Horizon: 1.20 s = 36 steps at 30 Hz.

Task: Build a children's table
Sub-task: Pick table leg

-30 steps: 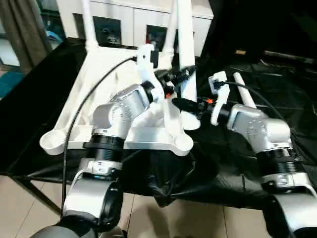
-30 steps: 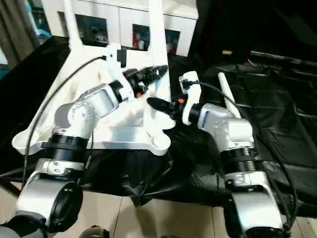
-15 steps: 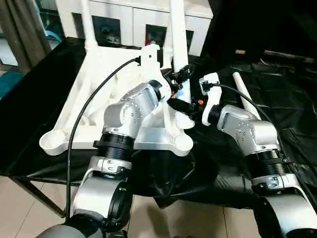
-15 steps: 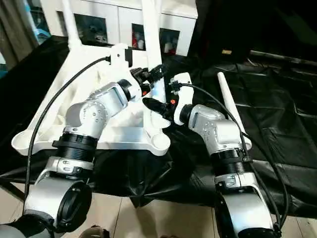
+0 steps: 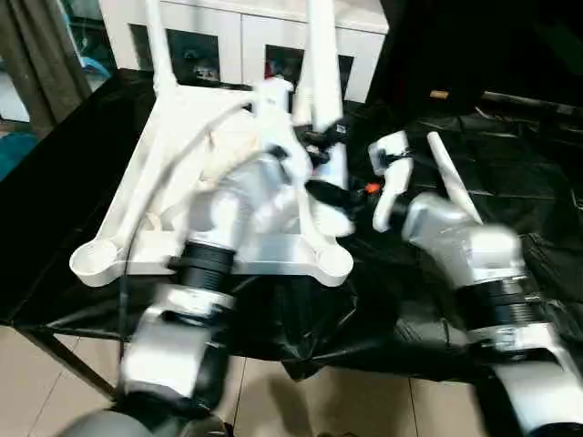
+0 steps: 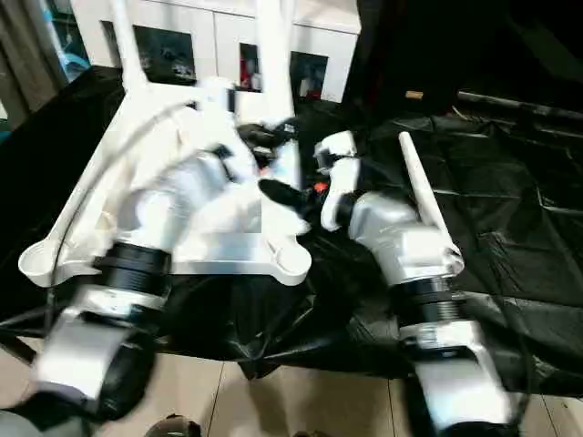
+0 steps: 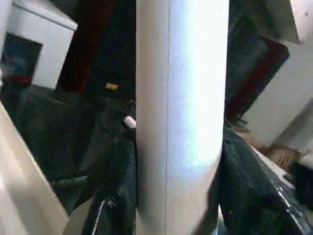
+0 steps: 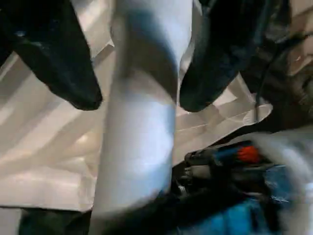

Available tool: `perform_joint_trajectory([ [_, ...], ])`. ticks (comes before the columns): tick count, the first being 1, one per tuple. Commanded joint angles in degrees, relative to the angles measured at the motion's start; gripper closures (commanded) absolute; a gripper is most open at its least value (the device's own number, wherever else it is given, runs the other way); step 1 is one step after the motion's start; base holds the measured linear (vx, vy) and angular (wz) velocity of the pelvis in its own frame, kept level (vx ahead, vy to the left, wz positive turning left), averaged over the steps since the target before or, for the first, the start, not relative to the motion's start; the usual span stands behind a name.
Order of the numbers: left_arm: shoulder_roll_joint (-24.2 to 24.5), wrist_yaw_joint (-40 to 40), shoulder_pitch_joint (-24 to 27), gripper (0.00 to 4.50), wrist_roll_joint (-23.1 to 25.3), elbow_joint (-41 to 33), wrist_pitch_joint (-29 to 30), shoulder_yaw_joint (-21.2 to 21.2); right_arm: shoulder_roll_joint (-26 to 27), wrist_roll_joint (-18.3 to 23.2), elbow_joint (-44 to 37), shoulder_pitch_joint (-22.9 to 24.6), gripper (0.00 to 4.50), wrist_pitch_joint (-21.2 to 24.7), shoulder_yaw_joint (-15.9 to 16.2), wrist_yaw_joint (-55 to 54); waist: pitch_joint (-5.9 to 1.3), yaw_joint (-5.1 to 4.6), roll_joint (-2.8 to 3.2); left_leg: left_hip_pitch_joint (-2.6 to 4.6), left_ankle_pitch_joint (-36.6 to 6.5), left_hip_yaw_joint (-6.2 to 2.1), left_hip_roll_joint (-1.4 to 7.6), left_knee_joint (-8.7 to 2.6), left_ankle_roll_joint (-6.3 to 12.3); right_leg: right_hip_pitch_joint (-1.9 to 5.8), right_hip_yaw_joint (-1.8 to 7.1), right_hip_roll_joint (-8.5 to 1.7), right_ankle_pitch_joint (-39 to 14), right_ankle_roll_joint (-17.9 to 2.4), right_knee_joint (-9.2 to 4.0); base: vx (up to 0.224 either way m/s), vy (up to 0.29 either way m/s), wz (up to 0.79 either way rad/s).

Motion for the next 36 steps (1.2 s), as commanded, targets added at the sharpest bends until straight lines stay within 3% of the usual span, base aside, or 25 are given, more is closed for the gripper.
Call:
perform_joint_trajectory([
  [1,0.87,-6.01,-0.43,2.62,-1.39,-1.18,2.26,-2.6,-2.83,1.0,-0.6,0.29,1.41,2.23,1.16,5.46,-4.92,0.03,0.23,1.67,-8.31,-0.53,1.09,-3.52,1.7,3.51,2.15,-2.51,-3.45,-12.33,-3.53,0.0,0.0,0.0],
  [10,3.46,-19.79,0.23,2.62,-8.2,-6.6,8.89,-4.48,-7.83,3.54,-2.87,0.78,1.41,7.0,3.08,13.51,-4.86,0.22,0.06,1.45,-9.09,-0.49,1.16,-3.43,1.46,3.62,2.17,-2.83,-4.12,-14.22,-3.4,0.0,0.0,0.0],
  [13,3.13,-21.31,0.72,2.62,-8.78,-7.7,9.65,-5.12,-7.49,3.66,-3.12,0.72,1.41,7.76,3.74,14.62,-4.68,-0.04,-0.02,1.42,-10.65,-0.57,1.18,-3.54,0.95,3.54,2.17,-2.83,-8.03,-13.1,-3.85,0.0,0.0,0.0],
  [18,2.7,-21.51,0.91,2.62,-8.95,-8.14,9.87,-5.58,-7.27,3.94,-3.45,0.86,1.41,8.12,4.35,15.08,-4.7,0.06,-0.09,1.56,-10.56,-0.59,1.27,-3.57,0.53,3.35,2.16,-2.79,-9.26,-12.54,-3.9,0.0,0.0,0.0],
  [29,2.59,-22.25,1.91,2.62,-9.12,-9.87,10.14,-5.64,-7.06,4.97,-2.39,0.82,2.47,9.26,4.26,15.85,-4.81,0.19,-0.42,1.35,-8.62,-0.55,1.26,-3.45,1.14,3.43,2.16,-2.82,-7.44,-12.41,-3.62,0.0,0.0,0.0],
  [36,2.47,-22.24,2.65,2.62,-9.41,-11.19,9.02,-5.24,-6.08,5.36,-1.45,0.83,2.6,8.75,3.36,14.88,-4.76,0.22,-0.57,1.3,-8.56,-0.52,1.22,-3.42,1.19,3.39,2.17,-2.87,-8.63,-11.93,-3.76,0.0,0.0,0.0],
])
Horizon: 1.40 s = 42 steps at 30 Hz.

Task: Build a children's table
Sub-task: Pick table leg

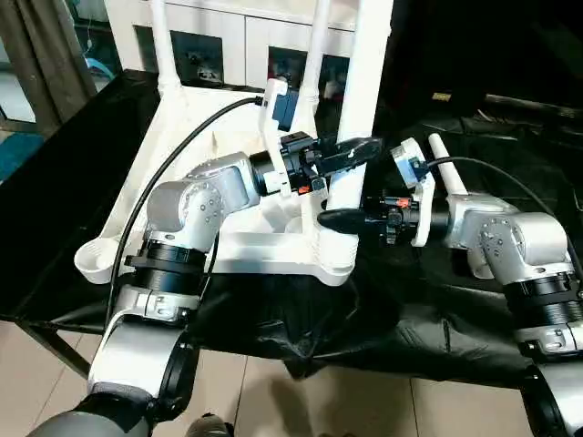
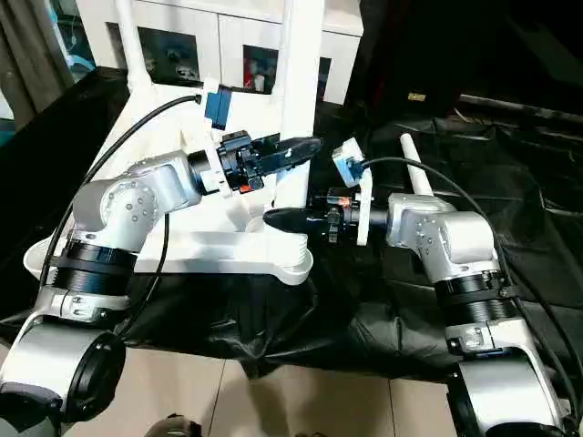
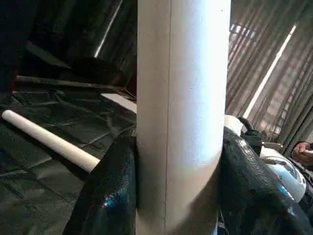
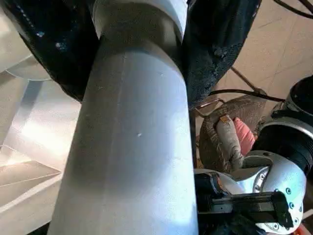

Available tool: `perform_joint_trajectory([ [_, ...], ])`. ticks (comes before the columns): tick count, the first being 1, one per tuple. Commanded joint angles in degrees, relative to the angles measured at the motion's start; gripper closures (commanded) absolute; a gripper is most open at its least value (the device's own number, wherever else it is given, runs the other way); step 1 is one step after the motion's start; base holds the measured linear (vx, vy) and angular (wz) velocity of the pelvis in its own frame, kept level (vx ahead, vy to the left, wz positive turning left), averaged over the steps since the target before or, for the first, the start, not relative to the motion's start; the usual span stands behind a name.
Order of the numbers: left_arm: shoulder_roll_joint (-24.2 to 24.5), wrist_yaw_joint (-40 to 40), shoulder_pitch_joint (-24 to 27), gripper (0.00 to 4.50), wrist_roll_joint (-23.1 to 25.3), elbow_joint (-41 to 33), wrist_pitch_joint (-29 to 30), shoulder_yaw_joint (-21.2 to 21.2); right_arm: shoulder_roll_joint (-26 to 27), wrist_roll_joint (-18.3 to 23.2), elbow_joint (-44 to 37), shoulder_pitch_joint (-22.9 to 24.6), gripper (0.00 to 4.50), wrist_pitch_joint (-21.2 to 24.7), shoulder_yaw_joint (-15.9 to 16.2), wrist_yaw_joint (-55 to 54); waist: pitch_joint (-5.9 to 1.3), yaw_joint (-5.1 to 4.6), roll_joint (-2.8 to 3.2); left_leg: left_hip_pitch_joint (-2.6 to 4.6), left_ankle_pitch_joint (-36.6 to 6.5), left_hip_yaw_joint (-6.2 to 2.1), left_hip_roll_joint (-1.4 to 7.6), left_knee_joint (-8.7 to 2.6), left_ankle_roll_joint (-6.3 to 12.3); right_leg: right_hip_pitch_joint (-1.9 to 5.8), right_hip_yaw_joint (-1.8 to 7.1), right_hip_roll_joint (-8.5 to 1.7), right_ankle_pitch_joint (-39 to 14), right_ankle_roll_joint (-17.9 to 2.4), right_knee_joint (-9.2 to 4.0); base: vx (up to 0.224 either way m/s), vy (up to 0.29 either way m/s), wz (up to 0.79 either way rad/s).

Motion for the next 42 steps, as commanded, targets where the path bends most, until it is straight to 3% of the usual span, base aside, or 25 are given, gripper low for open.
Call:
perform_joint_trajectory([
  [1,-1.54,-0.05,-0.29,2.06,-2.17,-2.27,0.1,0.01,0.32,-0.31,1.12,0.35,2.6,-0.69,-2.11,-2.5,-4.76,0.05,-0.45,1.23,-8.7,-0.53,1.22,-3.49,1.03,3.3,2.17,-2.8,-8.62,-11.84,-3.91,0.0,0.0,0.0],
  [4,-1.9,0.48,0.13,1.86,-3.17,-1.92,0.59,1.31,1.51,0.38,0.84,0.77,2.61,-1.57,-3.74,-4.21,-4.83,0.14,-0.4,1.27,-8.44,-0.52,1.16,-3.43,0.92,3.33,2.14,-2.81,-8.22,-12.08,-3.83,0.0,0.0,0.0],
  [8,-3.11,1.93,0.93,1.64,-1.36,0.55,-8.34,4.09,3.59,1.63,-0.6,1.93,2.61,-2.5,-6.01,-7.64,-4.85,0.08,-0.2,1.31,-8.53,-0.56,1.23,-3.53,0.95,3.32,2.15,-2.7,-6.92,-12.1,-3.91,0.0,0.0,0.0],
  [10,-3.15,1.97,0.93,1.64,-1.35,0.63,-8.56,4.19,3.63,1.64,-0.63,1.96,2.61,-2.53,-6.05,-7.7,-4.97,0.22,-0.13,1.39,-8.33,-0.54,1.18,-3.5,0.86,3.37,2.17,-2.71,-6.4,-12.16,-3.88,0.0,0.0,0.0],
  [11,-3.7,3.23,0.32,1.64,-1.6,2.78,-11.8,6.75,4.4,1.5,-0.97,2.56,2.61,-3.41,-6.8,-9.06,-4.92,0.17,0.17,1.26,-8.39,-0.57,1.09,-3.52,0.85,3.38,2.16,-2.67,-6.1,-12.07,-3.9,0.0,0.0,0.0],
  [14,-2.15,4.49,-0.93,1.64,-0.27,7.4,-16.58,9.36,5.74,-0.4,-0.78,3.89,2.61,-6.85,-8.21,-13.53,-4.96,-0.06,-0.26,1.33,-9.38,-0.52,0.97,-3.54,0.33,3.36,2.15,-2.62,-7.67,-10.86,-4.12,0.0,0.0,0.0],
  [16,0.4,2.52,-0.12,1.64,3.16,8.23,-18.57,6.44,5.84,-2.12,-0.31,4.49,2.61,-9.19,-8.2,-15.76,-4.93,-0.07,-0.31,1.38,-9.5,-0.65,1.05,-3.69,-0.04,3.31,2.11,-2.69,-9.19,-9.86,-4.1,0.0,0.0,0.0],
  [18,4.62,-2.34,2.0,1.64,9.54,8.35,-22.54,-0.26,6.1,-4.48,0.92,4.97,2.61,-12.74,-8.3,-19.02,-4.88,-0.3,0.04,1.54,-9.63,-0.72,1.22,-3.87,-0.49,2.99,2.16,-2.68,-10.34,-8.76,-4.26,0.0,0.0,0.0],
  [19,4.62,-2.34,2.0,1.64,9.54,8.35,-22.54,-0.26,6.1,-4.48,0.92,4.97,2.62,-12.74,-8.3,-19.02,-4.85,-0.43,0.17,1.68,-10.04,-0.71,1.29,-3.98,-0.86,2.86,2.21,-2.68,-11.05,-8.34,-4.23,0.0,0.0,0.0],
  [20,9.31,-9.52,4.66,1.64,16.23,8.17,-26.6,-8.52,6.31,-6.91,2.48,5.17,2.62,-16.87,-8.61,-22.19,-4.85,-0.31,1.37,1.77,-10.18,-0.87,1.3,-4.06,-1.58,2.77,2.25,-2.81,-10.21,-8.63,-4.15,0.0,0.0,0.0],
  [21,9.31,-9.52,4.66,1.64,16.23,8.17,-26.6,-8.52,6.31,-6.91,2.48,5.17,2.62,-16.87,-8.61,-22.19,-4.93,-0.5,1.01,1.79,-10.25,-0.83,1.35,-4.07,-1.56,2.64,2.25,-2.74,-9.97,-8.32,-4.36,0.0,0.0,0.0],
  [22,10.85,-12.19,5.45,1.64,18.48,8.49,-27.92,-11.37,6.27,-7.68,2.96,5.27,2.62,-18.3,-8.67,-22.98,-4.93,-0.7,0.85,1.74,-10.4,-0.72,1.29,-4.09,-1.79,2.77,2.28,-2.56,-9.36,-8.55,-4.06,0.0,0.0,0.0],
  [23,12.81,-15.44,6.35,1.64,21.86,9.85,-30.66,-15.34,6.35,-8.42,3.65,5.32,2.62,-19.81,-9.18,-24.6,-4.98,-0.72,1.63,2.02,-10.62,-0.61,1.27,-4.09,-2.1,2.62,2.38,-2.45,-7.59,-9.24,-3.81,0.0,0.0,0.0],
  [26,14.62,-18.47,6.87,1.64,26.76,13.65,-35.21,-20.2,6.02,-9.43,4.07,5.8,2.62,-21.67,-9.44,-25.82,-5.13,-0.54,1.35,1.81,-10.45,-0.68,1.17,-4.12,-2.21,3.09,2.35,-2.52,-3.73,-10.75,-3.47,0.0,0.0,0.0],
  [28,15.09,-18.41,6.55,1.64,29.24,15.9,-37.36,-21.95,5.89,-9.6,3.78,6.25,2.62,-21.81,-9.2,-25.58,-5.16,-0.58,1.34,1.8,-10.89,-0.68,1.2,-4.12,-2.26,3.18,2.33,-2.58,-3.11,-11.41,-3.25,0.0,0.0,0.0],
  [29,15.43,-17.36,5.65,1.81,32.5,19.71,-40.17,-23.87,5.81,-9.91,3.56,6.91,2.62,-22.1,-8.67,-25.21,-4.91,-0.65,1.44,1.74,-13.09,-0.71,1.11,-4.22,-2.17,3.13,2.34,-2.62,-5.51,-11.05,-3.77,0.0,0.0,0.0],
  [31,15.59,-16.96,4.76,1.99,33.8,22.14,-41.47,-24.64,5.81,-10.31,3.61,7.29,2.62,-22.8,-8.01,-24.92,-4.92,-0.7,1.34,1.82,-14.17,-0.76,1.16,-4.26,-2.41,3.17,2.4,-2.84,-7.54,-10.76,-3.92,0.0,0.0,0.0],
  [34,15.66,-17.1,3.81,2.02,34.84,24.38,-41.72,-25.52,6.01,-10.52,3.72,7.59,2.62,-23.48,-7.62,-25.03,-4.9,-0.76,1.38,1.91,-14.79,-0.81,1.29,-4.26,-2.52,3.0,2.38,-2.95,-8.59,-11.26,-3.95,0.0,0.0,0.0],
  [35,15.58,-17.4,3.6,2.3,34.98,24.97,-41.62,-25.68,6.04,-10.63,3.69,7.71,2.62,-23.65,-7.45,-24.99,-4.83,-0.86,1.39,1.87,-15.39,-0.81,1.26,-4.27,-2.56,3.0,2.38,-2.92,-8.99,-11.63,-3.97,0.0,0.0,0.0],
  [37,15.47,-16.41,3.22,2.38,36.01,26.12,-42.05,-26.09,6.09,-11.11,3.71,7.93,2.62,-24.07,-6.98,-24.97,-4.88,-0.93,1.52,1.93,-15.49,-0.88,1.33,-4.3,-2.56,2.99,2.36,-2.91,-8.67,-12.01,-3.89,0.0,0.0,0.0],
  [42,14.42,-15.8,2.07,2.82,36.95,29.79,-42.58,-25.27,7.07,-10.88,3.1,8.27,2.62,-23.92,-6.9,-24.68,-4.89,-1.0,1.18,1.85,-15.02,-0.79,1.23,-4.14,-1.67,3.02,2.36,-2.98,-8.41,-12.6,-3.93,0.0,0.0,0.0],
])
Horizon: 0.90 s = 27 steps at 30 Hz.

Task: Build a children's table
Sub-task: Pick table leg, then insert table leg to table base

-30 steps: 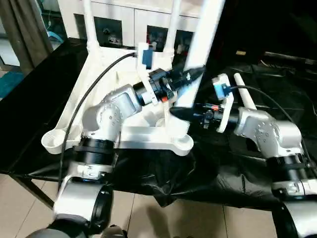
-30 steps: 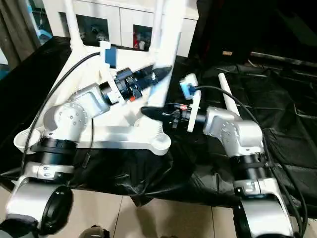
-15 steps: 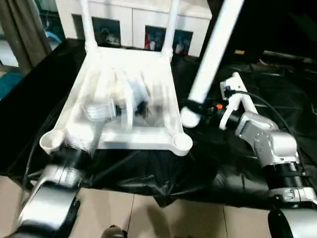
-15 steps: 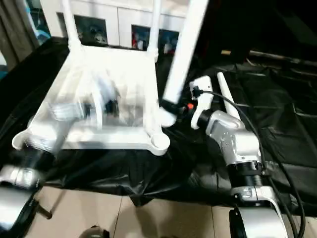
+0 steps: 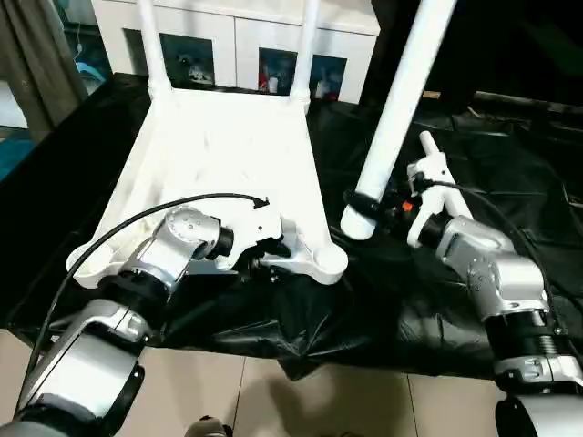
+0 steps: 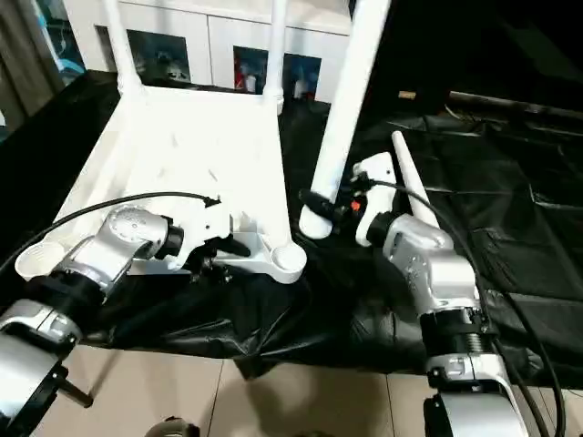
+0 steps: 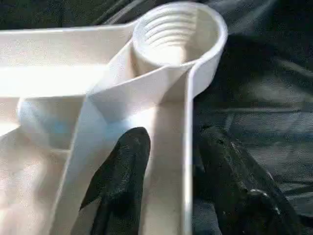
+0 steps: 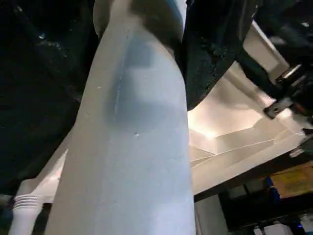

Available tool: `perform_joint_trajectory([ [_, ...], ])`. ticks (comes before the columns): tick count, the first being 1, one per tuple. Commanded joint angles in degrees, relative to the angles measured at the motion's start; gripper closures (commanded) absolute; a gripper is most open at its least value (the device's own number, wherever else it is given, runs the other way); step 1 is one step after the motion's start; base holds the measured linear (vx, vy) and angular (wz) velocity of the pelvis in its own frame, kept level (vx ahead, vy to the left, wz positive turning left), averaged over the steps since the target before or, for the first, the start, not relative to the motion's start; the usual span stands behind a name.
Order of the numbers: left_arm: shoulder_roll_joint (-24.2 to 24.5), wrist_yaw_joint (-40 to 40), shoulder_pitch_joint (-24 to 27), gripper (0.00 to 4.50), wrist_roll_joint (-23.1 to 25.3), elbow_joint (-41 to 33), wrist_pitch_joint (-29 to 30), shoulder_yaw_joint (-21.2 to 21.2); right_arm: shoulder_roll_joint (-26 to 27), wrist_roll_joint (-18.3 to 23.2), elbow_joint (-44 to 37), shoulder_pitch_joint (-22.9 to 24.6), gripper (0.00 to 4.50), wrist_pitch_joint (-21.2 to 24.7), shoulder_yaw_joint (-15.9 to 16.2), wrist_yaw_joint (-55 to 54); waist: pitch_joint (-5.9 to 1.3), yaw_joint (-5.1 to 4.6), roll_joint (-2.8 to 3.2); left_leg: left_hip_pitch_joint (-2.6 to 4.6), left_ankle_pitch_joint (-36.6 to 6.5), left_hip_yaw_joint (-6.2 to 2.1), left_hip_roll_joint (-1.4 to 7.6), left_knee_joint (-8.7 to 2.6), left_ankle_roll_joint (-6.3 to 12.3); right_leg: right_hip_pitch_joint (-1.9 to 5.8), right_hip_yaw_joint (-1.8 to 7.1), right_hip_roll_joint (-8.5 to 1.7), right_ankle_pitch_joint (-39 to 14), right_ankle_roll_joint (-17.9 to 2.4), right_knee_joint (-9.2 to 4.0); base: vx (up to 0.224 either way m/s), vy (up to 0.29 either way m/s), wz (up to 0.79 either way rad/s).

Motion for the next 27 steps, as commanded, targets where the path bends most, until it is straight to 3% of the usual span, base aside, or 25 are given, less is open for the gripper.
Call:
perform_joint_trajectory([
  [1,-0.52,-0.66,-1.09,2.9,0.45,1.43,-0.9,0.41,-0.29,-0.16,-0.9,0.01,2.62,-1.15,-0.36,0.5,-4.86,0.21,0.58,1.58,-14.82,-0.81,1.31,-4.12,-1.45,3.02,2.27,-3.03,-8.6,-12.82,-4.06,0.0,0.0,0.0],
  [8,0.63,-1.49,-0.68,3.41,0.2,1.62,-1.26,1.29,0.36,-0.03,1.33,-1.14,2.62,-1.99,0.16,1.34,-4.77,0.53,0.23,1.53,-14.04,-0.76,1.39,-4.11,-0.7,2.92,2.27,-3.22,-9.2,-12.91,-3.99,0.0,0.0,0.0],
  [13,1.09,-2.16,-0.18,3.86,0.12,2.15,-1.4,1.94,1.03,-0.2,2.2,-1.8,2.62,-2.3,0.45,1.84,-4.7,0.57,0.51,1.58,-14.77,-0.83,1.46,-4.23,-1.07,2.81,2.28,-3.29,-10.37,-12.66,-4.09,0.0,0.0,0.0],
  [19,1.28,-2.21,0.11,4.23,0.18,2.17,-1.03,2.4,1.73,-0.26,1.9,-1.59,2.62,-2.14,1.36,2.78,-4.58,0.57,0.36,1.64,-16.04,-0.88,1.51,-4.37,-1.41,2.66,2.27,-3.35,-12.6,-12.04,-4.28,0.0,0.0,0.0],
  [22,0.54,-1.93,0.23,4.48,-0.53,1.74,0.09,3.22,1.96,-0.17,1.3,-1.4,2.62,-0.67,2.4,3.78,-4.54,0.55,0.29,1.63,-16.31,-0.92,1.53,-4.41,-1.47,2.62,2.28,-3.43,-13.76,-11.69,-4.4,0.0,0.0,0.0],
  [27,-2.59,0.94,0.08,4.5,-1.87,1.24,2.78,4.5,1.19,-2.13,2.71,-0.85,2.62,0.46,5.04,4.88,-4.57,0.5,0.11,1.4,-15.16,-0.89,1.53,-4.35,-1.19,2.77,2.3,-3.42,-12.6,-11.9,-4.22,0.0,0.0,0.0],
])
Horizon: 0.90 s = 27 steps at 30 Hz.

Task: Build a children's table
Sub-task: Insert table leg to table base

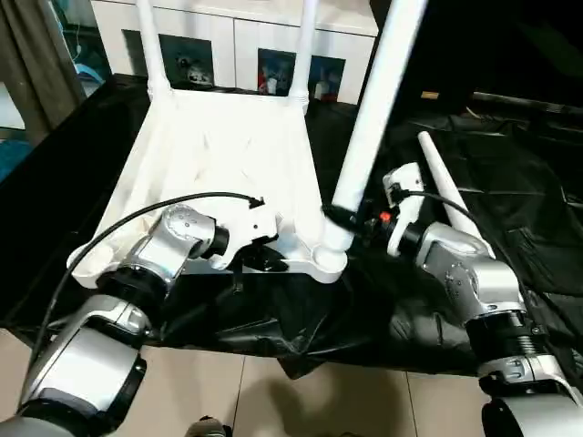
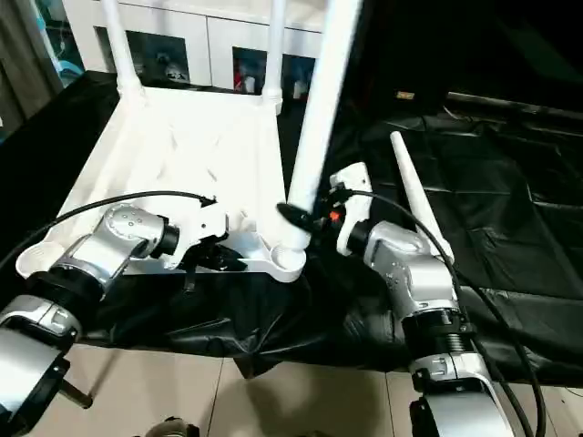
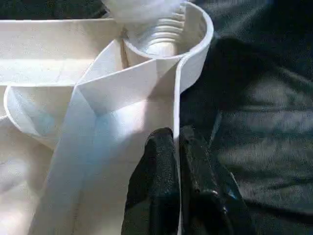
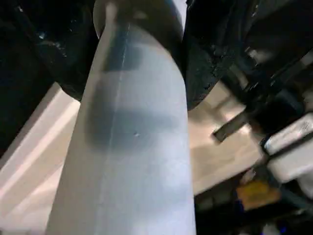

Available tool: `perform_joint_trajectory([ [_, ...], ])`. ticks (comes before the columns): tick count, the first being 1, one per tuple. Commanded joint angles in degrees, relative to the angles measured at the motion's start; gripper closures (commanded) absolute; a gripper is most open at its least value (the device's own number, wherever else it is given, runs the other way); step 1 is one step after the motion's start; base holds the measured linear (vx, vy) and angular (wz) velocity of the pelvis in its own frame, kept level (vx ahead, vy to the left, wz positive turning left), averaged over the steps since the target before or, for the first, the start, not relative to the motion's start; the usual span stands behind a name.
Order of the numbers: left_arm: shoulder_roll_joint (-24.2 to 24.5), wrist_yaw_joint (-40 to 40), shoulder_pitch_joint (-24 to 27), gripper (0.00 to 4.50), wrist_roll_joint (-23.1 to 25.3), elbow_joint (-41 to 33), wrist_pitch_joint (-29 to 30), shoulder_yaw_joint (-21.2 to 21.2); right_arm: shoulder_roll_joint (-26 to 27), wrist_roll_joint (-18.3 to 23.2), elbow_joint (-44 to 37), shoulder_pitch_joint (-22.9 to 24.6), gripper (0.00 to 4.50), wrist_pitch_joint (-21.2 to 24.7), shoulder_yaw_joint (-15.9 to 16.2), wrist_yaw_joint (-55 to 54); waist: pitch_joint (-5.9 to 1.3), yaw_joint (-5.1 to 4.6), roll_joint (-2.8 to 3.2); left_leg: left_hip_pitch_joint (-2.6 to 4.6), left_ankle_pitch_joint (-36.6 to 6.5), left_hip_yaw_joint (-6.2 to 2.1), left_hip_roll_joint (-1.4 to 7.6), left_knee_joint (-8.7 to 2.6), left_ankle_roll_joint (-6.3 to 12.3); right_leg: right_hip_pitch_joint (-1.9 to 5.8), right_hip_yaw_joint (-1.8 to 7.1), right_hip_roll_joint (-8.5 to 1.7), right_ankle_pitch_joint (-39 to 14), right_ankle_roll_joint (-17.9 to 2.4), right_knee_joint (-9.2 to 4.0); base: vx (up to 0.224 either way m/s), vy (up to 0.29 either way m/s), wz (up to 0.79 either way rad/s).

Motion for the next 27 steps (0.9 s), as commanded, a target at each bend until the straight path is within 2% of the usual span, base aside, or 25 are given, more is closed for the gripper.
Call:
perform_joint_trajectory([
  [1,-1.82,3.39,-0.06,4.5,-1.61,-0.06,1.37,1.86,-0.79,-1.73,0.89,-0.46,2.62,-0.55,0.45,-0.11,-4.59,0.41,0.3,1.38,-14.98,-0.91,1.47,-4.26,-1.23,2.71,2.27,-3.42,-12.31,-11.98,-4.31,0.0,0.0,0.0],
  [5,-3.05,4.17,0.12,4.5,-2.29,-0.67,2.06,2.3,-0.81,-1.92,1.51,-0.39,2.62,-0.72,0.57,-0.08,-4.59,0.48,0.2,1.4,-14.97,-0.91,1.43,-4.27,-0.82,2.82,2.3,-3.36,-12.51,-11.75,-4.38,0.0,0.0,0.0],
  [6,-3.35,3.96,0.18,4.5,-2.38,-1.03,2.07,2.37,-0.83,-2.32,2.3,-0.59,2.62,-1.39,0.6,-0.27,-4.55,0.48,0.41,1.43,-15.15,-0.92,1.41,-4.26,-0.79,2.76,2.31,-3.35,-12.82,-11.67,-4.49,0.0,0.0,0.0],
  [10,-3.88,3.61,0.5,4.5,-2.23,-1.84,1.62,2.69,-0.7,-2.95,4.69,-1.42,2.62,-2.72,0.39,-0.93,-4.52,0.39,0.55,1.48,-16.35,-0.99,1.43,-4.35,-1.22,2.7,2.27,-3.34,-14.01,-11.58,-4.68,0.0,0.0,0.0],
  [13,-4.14,3.59,0.9,4.5,-2.53,-2.61,1.72,3.14,-0.54,-3.3,6.47,-2.04,2.62,-3.21,0.03,-0.87,-4.58,0.36,0.37,1.42,-15.83,-0.96,1.45,-4.33,-1.05,2.77,2.26,-3.28,-12.69,-12.09,-4.49,0.0,0.0,0.0],
  [18,-4.08,3.59,1.45,4.5,-3.34,-3.64,2.04,3.78,-0.78,-3.56,8.16,-1.99,2.62,-3.33,-0.07,-0.51,-4.59,0.4,0.48,1.48,-15.39,-0.9,1.47,-4.31,-0.54,2.76,2.26,-3.25,-11.46,-12.44,-4.4,0.0,0.0,0.0],
  [21,-4.11,3.74,1.81,4.5,-3.61,-4.21,2.41,4.06,-0.57,-3.07,8.95,-1.93,2.62,-3.23,-0.66,-0.43,-4.57,0.36,0.48,1.52,-16.02,-0.93,1.52,-4.32,-0.63,2.76,2.28,-3.3,-12.4,-12.36,-4.51,0.0,0.0,0.0],
  [27,-4.81,4.87,2.34,4.5,-3.5,-4.42,2.93,5.56,0.48,0.24,11.76,-0.72,2.62,-2.94,-4.43,0.04,-4.62,0.3,0.54,1.52,-15.8,-0.87,1.52,-4.29,-0.4,2.79,2.28,-3.29,-11.12,-13.11,-4.46,0.0,0.0,0.0],
])
